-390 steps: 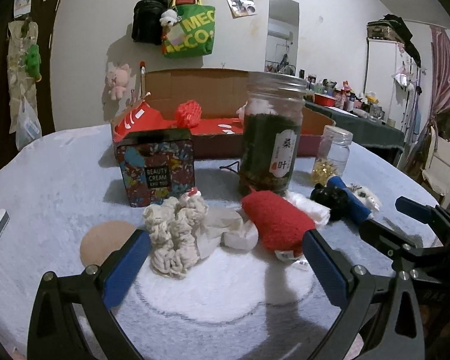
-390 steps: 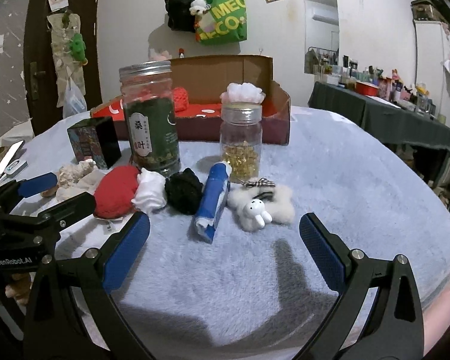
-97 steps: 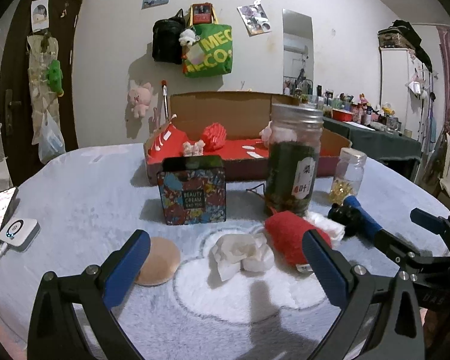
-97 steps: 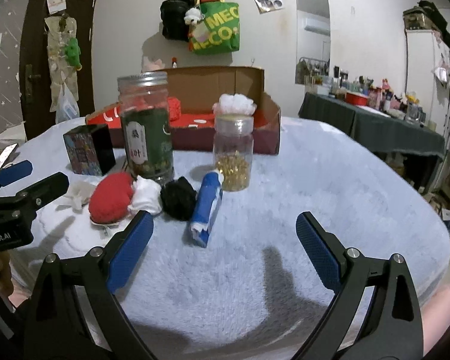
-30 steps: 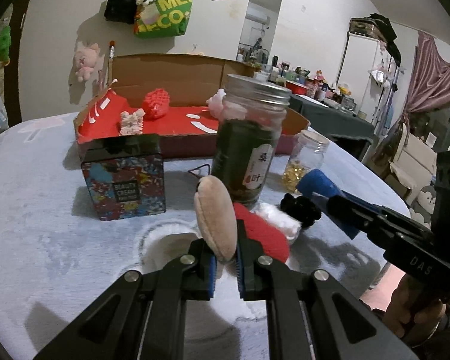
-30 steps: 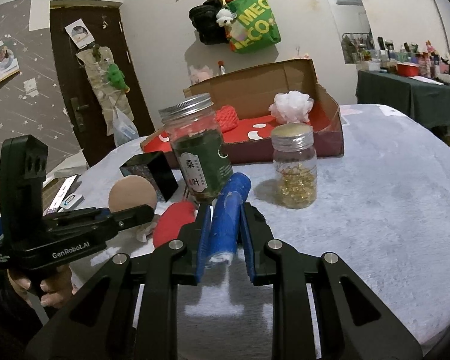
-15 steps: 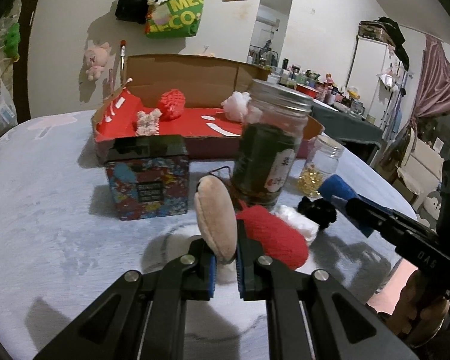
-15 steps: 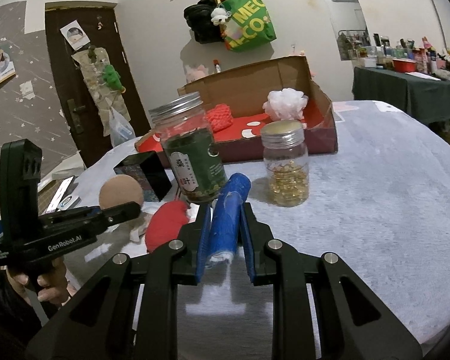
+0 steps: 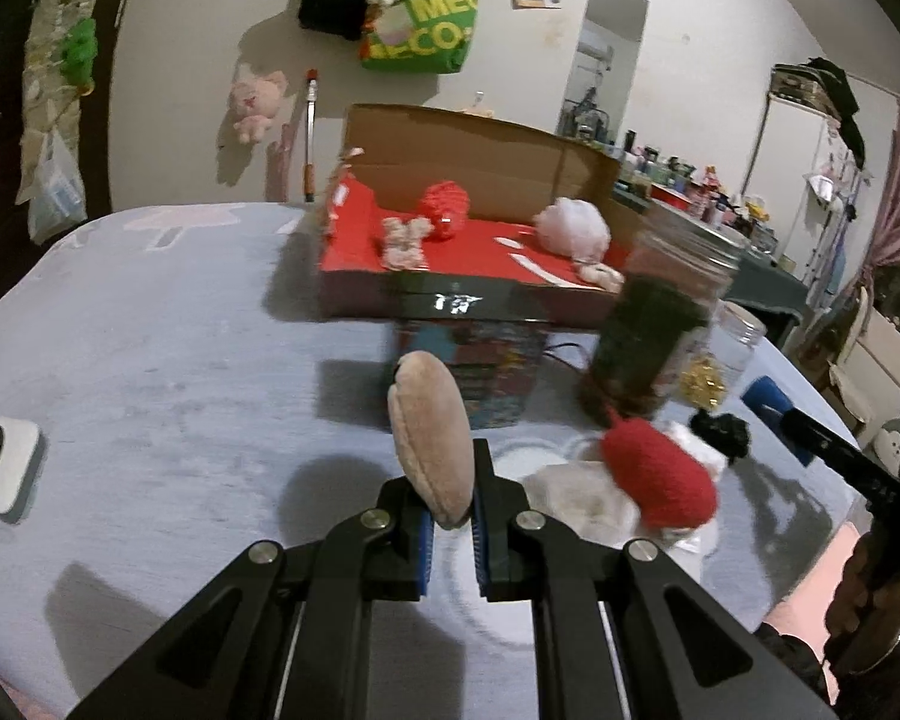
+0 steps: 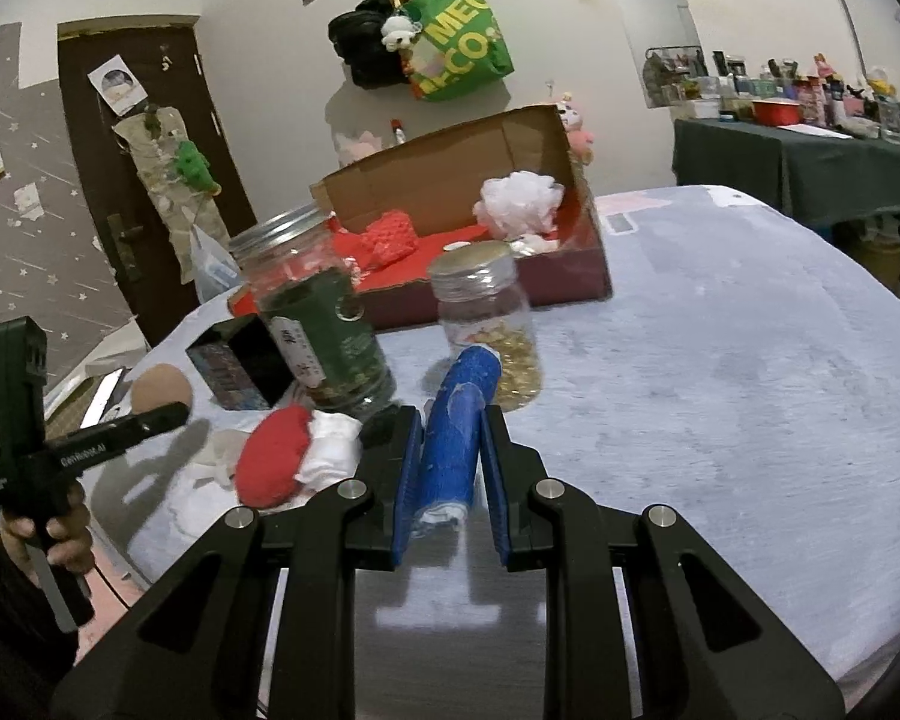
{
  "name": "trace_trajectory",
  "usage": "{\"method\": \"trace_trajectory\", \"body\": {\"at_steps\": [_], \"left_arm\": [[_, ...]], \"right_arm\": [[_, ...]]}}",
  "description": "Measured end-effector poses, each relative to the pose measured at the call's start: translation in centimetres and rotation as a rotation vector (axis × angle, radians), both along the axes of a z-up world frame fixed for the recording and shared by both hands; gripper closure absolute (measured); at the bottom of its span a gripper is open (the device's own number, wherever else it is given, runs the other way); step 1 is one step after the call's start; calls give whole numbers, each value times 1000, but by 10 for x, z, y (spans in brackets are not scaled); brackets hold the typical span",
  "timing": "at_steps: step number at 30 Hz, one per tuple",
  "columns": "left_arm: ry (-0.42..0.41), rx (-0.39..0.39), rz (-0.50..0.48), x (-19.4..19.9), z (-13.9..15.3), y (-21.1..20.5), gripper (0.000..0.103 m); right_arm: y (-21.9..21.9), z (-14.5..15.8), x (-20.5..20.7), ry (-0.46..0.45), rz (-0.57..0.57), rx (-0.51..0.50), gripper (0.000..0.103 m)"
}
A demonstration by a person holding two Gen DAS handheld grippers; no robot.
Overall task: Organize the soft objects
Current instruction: 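Carry the blue cylinder and beige pad over the cardboard box with both tools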
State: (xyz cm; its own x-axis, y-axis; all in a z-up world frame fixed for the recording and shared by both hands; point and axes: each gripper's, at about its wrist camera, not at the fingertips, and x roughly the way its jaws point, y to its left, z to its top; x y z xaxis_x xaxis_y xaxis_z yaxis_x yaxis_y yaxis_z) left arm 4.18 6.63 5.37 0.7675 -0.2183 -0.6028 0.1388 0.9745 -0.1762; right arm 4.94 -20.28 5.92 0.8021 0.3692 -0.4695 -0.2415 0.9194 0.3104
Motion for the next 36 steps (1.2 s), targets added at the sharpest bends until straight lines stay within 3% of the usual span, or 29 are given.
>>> {"method": "trace_trajectory", "body": {"at_steps": [6, 14, 26, 36], "left_arm": [[19, 20, 26, 9, -4, 18, 93], [41, 50, -17, 31, -6, 32, 93], [72, 77, -111, 74, -2, 42, 93], [76, 109, -142, 94, 10, 46, 93]], "right_arm": [[-14, -1, 5, 26, -20, -19, 84], [-35, 7, 24, 50, -23, -34, 84], [-43, 20, 69, 87, 105, -146, 84], [-40, 29, 103, 100, 203, -143, 84]]}}
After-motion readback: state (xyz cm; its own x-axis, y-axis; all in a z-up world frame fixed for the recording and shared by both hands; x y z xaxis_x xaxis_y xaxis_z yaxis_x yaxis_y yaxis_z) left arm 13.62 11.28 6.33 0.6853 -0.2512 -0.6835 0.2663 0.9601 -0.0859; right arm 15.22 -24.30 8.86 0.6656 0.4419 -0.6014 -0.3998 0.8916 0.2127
